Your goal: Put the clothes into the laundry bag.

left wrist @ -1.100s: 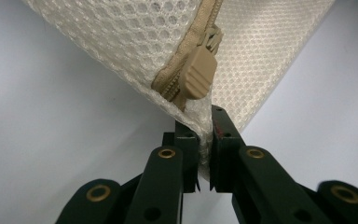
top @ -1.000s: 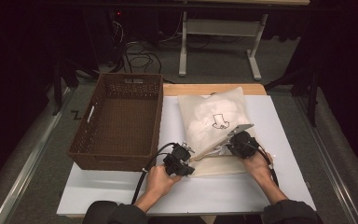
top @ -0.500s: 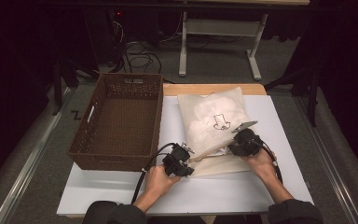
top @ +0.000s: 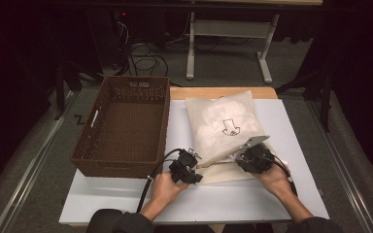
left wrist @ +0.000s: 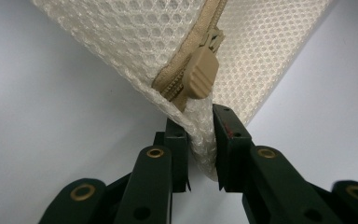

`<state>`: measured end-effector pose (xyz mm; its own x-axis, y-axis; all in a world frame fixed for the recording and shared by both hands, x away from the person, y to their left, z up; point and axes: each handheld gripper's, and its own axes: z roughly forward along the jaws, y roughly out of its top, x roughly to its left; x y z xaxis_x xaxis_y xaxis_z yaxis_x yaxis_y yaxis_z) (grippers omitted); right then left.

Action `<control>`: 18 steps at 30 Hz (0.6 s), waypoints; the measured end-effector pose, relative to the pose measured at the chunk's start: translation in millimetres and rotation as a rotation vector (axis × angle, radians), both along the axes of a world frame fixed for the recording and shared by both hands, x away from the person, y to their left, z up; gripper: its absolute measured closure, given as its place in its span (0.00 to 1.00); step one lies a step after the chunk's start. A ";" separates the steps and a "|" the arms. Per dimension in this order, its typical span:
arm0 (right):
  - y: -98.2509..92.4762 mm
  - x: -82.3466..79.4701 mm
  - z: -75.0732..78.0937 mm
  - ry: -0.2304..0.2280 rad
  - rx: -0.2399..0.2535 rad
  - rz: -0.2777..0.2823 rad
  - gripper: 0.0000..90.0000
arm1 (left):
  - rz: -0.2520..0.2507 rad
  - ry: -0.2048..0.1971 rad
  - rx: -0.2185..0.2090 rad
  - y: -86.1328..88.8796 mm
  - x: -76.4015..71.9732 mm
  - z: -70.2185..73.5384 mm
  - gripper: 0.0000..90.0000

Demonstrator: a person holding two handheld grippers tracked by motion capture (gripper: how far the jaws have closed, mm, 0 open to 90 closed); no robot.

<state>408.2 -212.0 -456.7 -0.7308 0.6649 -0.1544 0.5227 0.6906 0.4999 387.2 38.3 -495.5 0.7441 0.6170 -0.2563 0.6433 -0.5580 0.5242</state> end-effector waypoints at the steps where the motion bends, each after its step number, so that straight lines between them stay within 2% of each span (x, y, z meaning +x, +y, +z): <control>1: 5.7 3.1 -2.9 0.002 -0.012 0.007 0.81 | -0.001 -0.001 0.000 -0.1 -0.3 0.2 0.85; 3: 13.5 12.2 -9.5 0.022 -0.012 -0.005 0.86 | -0.001 -0.004 -0.003 0.1 -0.7 0.9 0.86; 5: 18.3 23.1 -15.4 0.021 0.000 -0.031 0.94 | -0.005 0.001 -0.005 0.9 -0.5 1.5 0.88; 7: 20.3 33.0 -17.7 0.000 -0.005 -0.064 1.00 | -0.005 0.001 -0.008 1.1 -0.7 2.0 0.91; 12: 17.8 55.0 -26.4 -0.082 -0.072 -0.171 1.00 | -0.013 -0.008 0.004 -2.5 -2.6 2.5 0.94; 13: 16.1 56.9 -28.2 -0.081 -0.052 -0.185 1.00 | -0.011 -0.011 0.000 -2.0 -2.7 3.0 0.94; 14: 16.4 55.5 -27.3 -0.073 -0.051 -0.186 0.98 | -0.011 -0.011 -0.001 -1.5 -2.5 3.0 0.93; 17: 16.8 47.5 -21.2 -0.063 -0.082 -0.144 0.82 | -0.010 -0.012 0.001 -1.0 -1.6 2.2 0.93; 18: 14.7 41.7 -16.3 -0.057 -0.068 -0.130 0.79 | -0.010 -0.013 0.003 -1.1 -1.6 1.9 0.92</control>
<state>449.9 -197.3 -473.1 -0.6277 0.7402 -0.2412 0.5819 0.6519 0.4861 385.6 37.2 -493.5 0.7534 0.6103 -0.2448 0.6308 -0.5656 0.5312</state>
